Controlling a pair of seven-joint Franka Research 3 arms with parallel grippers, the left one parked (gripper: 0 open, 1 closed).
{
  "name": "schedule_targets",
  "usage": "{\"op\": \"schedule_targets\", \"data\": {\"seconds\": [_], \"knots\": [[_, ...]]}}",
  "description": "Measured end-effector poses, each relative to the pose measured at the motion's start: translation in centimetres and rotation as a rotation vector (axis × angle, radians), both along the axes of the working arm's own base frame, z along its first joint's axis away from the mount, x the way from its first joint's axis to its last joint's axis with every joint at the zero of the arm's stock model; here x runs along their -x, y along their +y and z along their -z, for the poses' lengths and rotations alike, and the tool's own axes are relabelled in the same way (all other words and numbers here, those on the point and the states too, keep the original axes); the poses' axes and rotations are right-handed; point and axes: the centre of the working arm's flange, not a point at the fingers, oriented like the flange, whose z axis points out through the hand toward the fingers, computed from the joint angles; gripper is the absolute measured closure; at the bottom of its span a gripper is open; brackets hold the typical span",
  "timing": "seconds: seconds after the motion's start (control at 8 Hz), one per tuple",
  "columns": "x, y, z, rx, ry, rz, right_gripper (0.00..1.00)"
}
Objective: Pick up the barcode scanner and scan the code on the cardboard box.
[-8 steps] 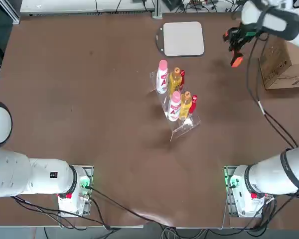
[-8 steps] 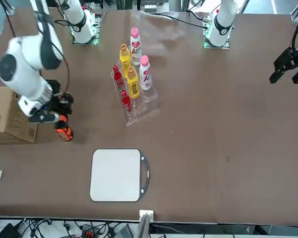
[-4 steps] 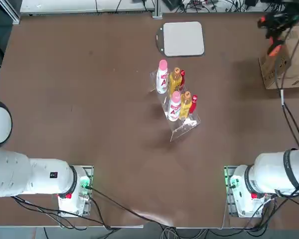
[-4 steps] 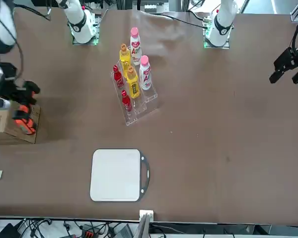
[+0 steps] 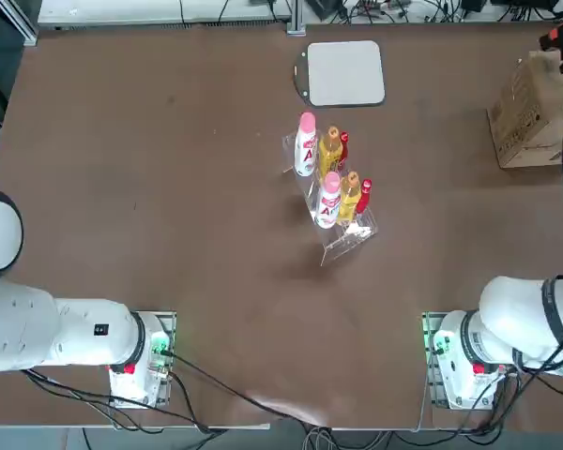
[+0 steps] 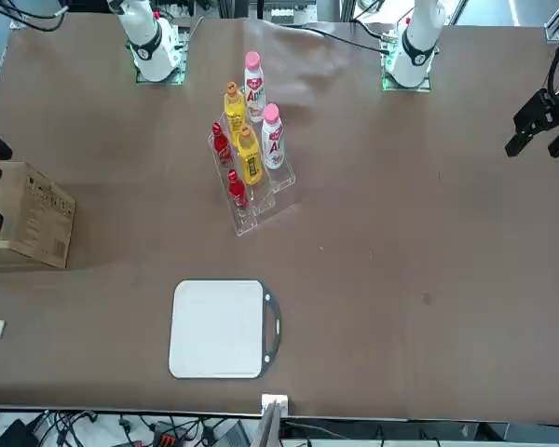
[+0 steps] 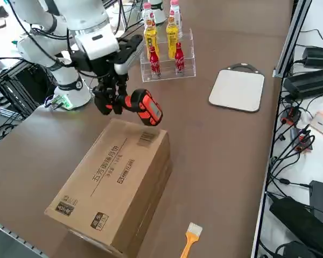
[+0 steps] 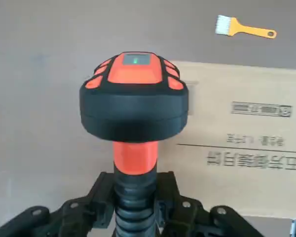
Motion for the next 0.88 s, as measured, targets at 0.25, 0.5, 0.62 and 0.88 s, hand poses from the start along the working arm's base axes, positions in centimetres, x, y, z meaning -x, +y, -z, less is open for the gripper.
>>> {"op": "schedule_targets", "data": {"seconds": [0.25, 0.5, 0.62, 0.88], "knots": [[-1.1, -0.7, 1.7, -0.009, 0.019, -0.007, 0.57], [-1.6, -0.6, 2.2, -0.013, 0.025, -0.012, 0.57], [-1.6, -0.7, 2.1, -0.012, 0.023, -0.011, 0.57], [-1.1, -1.4, 2.2, -0.019, 0.037, 0.001, 0.57]]}}
